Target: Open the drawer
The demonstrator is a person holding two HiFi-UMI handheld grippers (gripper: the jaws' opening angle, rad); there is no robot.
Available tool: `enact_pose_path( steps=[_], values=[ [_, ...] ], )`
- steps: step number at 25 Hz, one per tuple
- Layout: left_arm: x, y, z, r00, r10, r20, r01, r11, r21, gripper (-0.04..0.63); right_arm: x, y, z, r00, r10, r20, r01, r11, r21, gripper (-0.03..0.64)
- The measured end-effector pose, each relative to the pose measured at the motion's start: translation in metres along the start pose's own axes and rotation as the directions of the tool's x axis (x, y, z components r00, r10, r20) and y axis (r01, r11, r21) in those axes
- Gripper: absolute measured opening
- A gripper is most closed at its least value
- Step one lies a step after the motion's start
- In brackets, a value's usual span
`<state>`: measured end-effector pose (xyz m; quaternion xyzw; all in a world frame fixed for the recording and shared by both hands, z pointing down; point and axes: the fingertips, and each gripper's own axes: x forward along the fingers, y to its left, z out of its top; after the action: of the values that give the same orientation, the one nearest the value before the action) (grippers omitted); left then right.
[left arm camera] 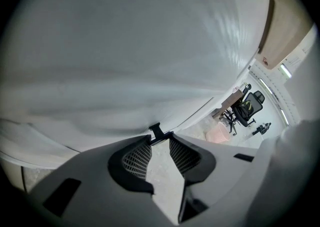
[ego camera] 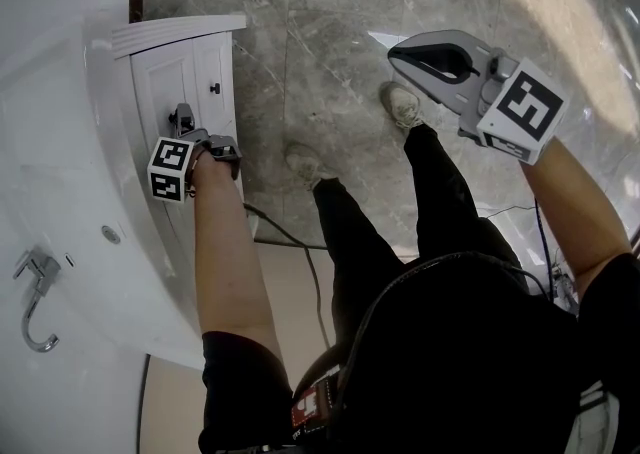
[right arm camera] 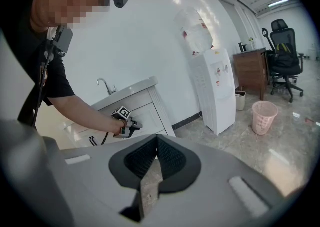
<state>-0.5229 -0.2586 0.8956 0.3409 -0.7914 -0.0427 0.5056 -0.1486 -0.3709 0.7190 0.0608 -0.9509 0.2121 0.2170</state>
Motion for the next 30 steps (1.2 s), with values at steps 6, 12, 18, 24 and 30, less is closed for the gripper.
enact_pose_path(
  steps=[6,12,18,24,30],
  values=[
    [-0.005,-0.006,-0.014,1.0,-0.006,-0.004,0.006,1.0,0.013,0.109,-0.001,-0.001,0.002,1.0,-0.008,0.01,0.008,1.0,0.003,-0.005],
    [-0.011,-0.015,-0.031,1.0,-0.003,-0.009,0.003,1.0,0.012,0.11,-0.007,-0.003,0.007,1.0,-0.013,0.019,0.013,1.0,-0.002,-0.005],
    [-0.015,-0.022,-0.044,1.0,-0.006,-0.008,0.007,1.0,0.022,0.11,-0.018,-0.007,0.003,0.999,-0.028,0.026,0.027,1.0,0.008,-0.005],
    [-0.021,-0.032,-0.063,1.0,-0.011,-0.011,0.011,0.999,0.034,0.109,-0.03,-0.009,-0.003,0.999,-0.038,0.037,0.037,0.999,0.015,-0.005],
    [-0.026,-0.04,-0.079,1.0,-0.009,-0.019,0.01,0.999,0.045,0.107,-0.043,-0.013,-0.009,0.998,-0.046,0.043,0.045,0.999,0.024,-0.005]
  ],
)
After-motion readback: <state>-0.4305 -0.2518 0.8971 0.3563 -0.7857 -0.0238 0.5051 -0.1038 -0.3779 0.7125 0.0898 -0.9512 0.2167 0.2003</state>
